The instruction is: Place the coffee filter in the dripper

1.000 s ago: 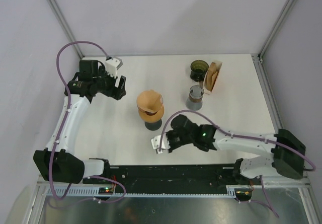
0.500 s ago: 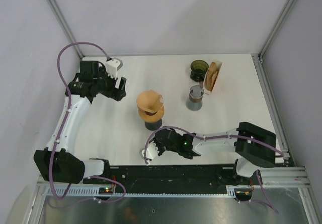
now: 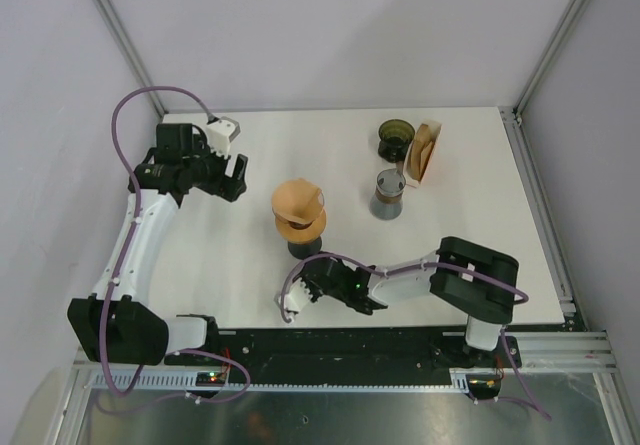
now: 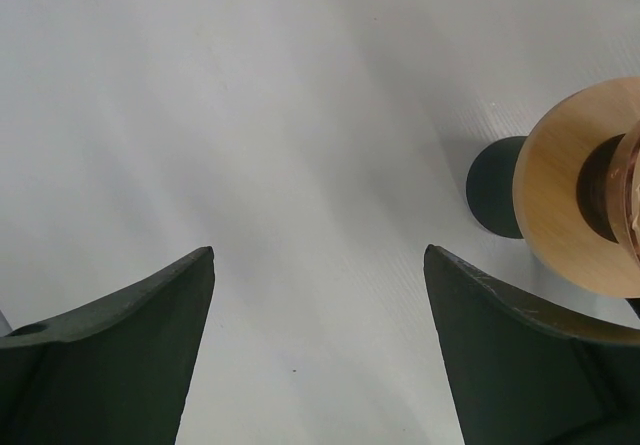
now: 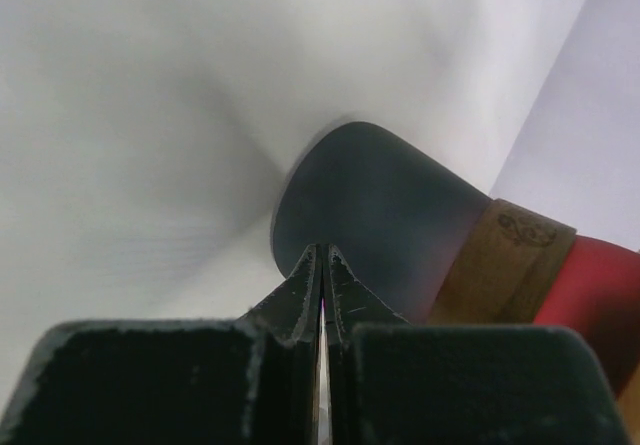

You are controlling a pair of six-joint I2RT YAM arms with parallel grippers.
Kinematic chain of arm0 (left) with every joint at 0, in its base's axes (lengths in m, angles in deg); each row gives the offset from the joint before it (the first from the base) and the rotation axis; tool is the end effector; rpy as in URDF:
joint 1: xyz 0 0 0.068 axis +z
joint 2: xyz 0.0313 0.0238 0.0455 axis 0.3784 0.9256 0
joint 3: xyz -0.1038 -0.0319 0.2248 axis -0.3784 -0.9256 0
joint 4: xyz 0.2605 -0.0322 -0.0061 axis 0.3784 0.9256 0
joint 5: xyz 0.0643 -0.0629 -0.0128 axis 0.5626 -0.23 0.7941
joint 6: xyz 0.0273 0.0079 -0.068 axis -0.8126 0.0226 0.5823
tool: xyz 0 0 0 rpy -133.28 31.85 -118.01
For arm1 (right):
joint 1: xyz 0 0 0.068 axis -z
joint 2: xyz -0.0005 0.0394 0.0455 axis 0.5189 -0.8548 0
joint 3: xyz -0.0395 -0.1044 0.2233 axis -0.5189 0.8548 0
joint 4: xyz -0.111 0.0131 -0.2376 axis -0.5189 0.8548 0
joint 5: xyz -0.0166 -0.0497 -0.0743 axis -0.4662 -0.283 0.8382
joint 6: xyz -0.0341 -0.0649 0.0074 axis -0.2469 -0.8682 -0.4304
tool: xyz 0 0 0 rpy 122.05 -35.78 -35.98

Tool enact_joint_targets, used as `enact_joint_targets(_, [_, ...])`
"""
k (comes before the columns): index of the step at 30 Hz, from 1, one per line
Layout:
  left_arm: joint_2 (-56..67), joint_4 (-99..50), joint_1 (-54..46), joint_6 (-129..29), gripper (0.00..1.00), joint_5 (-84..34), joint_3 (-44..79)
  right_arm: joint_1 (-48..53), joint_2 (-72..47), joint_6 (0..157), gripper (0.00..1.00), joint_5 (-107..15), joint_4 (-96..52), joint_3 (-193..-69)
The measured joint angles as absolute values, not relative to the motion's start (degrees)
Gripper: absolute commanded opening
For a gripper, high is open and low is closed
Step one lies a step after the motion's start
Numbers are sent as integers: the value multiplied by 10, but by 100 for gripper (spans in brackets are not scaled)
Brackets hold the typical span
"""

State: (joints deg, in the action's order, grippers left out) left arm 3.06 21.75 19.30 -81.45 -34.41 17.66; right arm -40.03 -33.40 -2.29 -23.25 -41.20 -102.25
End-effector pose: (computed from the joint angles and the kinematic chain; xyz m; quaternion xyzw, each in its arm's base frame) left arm 0.2879 -0.0336 0.3073 0.2361 0.8823 -0.0857 0.3980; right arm 0.1321 0.3419 0.1002 -0.8290 0.3212 -0.1232 0.4409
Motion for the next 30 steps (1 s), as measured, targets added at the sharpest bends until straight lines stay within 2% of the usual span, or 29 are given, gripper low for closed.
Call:
enact_joint_targets(15, [31,214,200,-815,90,-344,177,-345,-413,-47,0,-243,-461,-1075])
enact_joint_targets(24, [31,214,213,-815,90,-344,177,-317,-482,-47,0,-243,-475,-1162])
enact_joint_targets(30, [31,206,262,-814,91,-337,177,-304,-521,-41,0,-246,-468,-1221])
